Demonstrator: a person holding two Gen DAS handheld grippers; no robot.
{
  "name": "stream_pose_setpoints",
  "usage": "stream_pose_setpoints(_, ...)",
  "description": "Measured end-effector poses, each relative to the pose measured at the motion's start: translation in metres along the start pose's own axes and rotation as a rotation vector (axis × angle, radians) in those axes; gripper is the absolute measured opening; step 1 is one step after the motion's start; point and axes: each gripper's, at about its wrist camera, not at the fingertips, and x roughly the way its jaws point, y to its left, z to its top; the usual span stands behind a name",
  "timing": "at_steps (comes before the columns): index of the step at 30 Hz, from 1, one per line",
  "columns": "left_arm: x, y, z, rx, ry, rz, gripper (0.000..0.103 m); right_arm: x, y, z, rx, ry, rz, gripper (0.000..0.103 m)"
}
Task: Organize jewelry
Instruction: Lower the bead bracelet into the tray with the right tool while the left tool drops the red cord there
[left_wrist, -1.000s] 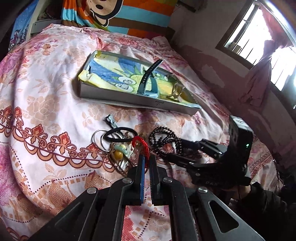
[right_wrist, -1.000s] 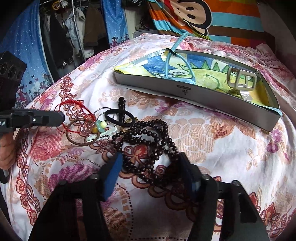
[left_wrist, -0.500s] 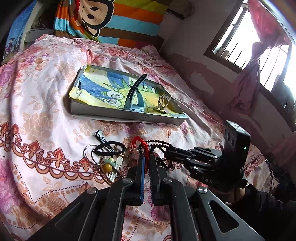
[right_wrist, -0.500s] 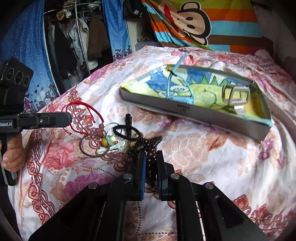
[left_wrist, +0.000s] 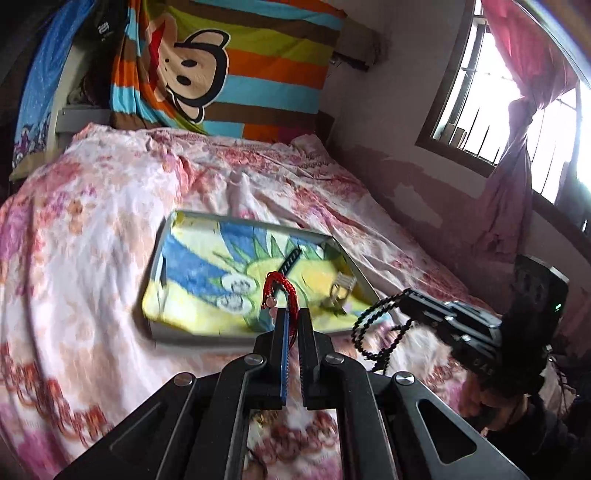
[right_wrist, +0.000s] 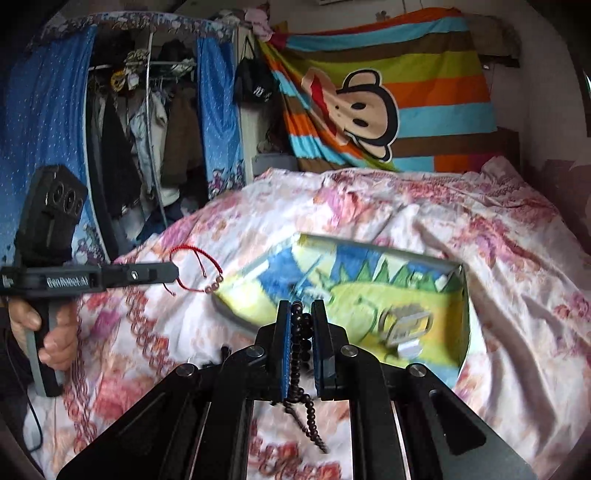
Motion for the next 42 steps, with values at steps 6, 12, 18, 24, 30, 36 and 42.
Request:
stream_pose_setpoints(6, 0.034, 0.011, 0.024, -0.007, -0.028, 0.041, 0.005, 0.017, -0.007, 0.048, -0.012, -0.078, -0.08, 0.009)
stream_pose_setpoints(12, 0.07, 0.029, 0.018, -0.039, 0.012, 0.065, 0.005, 0.045, -0.016, 0.064, 0.019, -0.092, -0.119, 0.009)
stream_pose_setpoints(18, 0.095, 0.043, 0.0, -0.063, 0.069, 0.094, 0.005, 0.083, -0.023, 0.023, 0.053, 0.019, -0.105, 0.009)
stream_pose_setpoints(24, 0.113, 0.05, -0.011, -0.07, 0.124, 0.148, 0.005, 0.107, -0.032, -0.023, 0.098, 0.122, -0.112, 0.009)
stream_pose_setpoints(30, 0.118, 0.053, -0.018, -0.059, 0.155, 0.192, 0.005, 0.116, -0.04, -0.05, 0.134, 0.178, -0.123, 0.01)
stream_pose_setpoints(36, 0.116, 0.048, -0.022, -0.025, 0.17, 0.223, 0.005, 0.111, -0.044, -0.054, 0.138, 0.192, -0.144, 0.011)
stream_pose_setpoints(42, 0.107, 0.044, -0.022, -0.018, 0.171, 0.236, 0.013, 0.1, -0.042, -0.056, 0.114, 0.2, -0.162, 0.04)
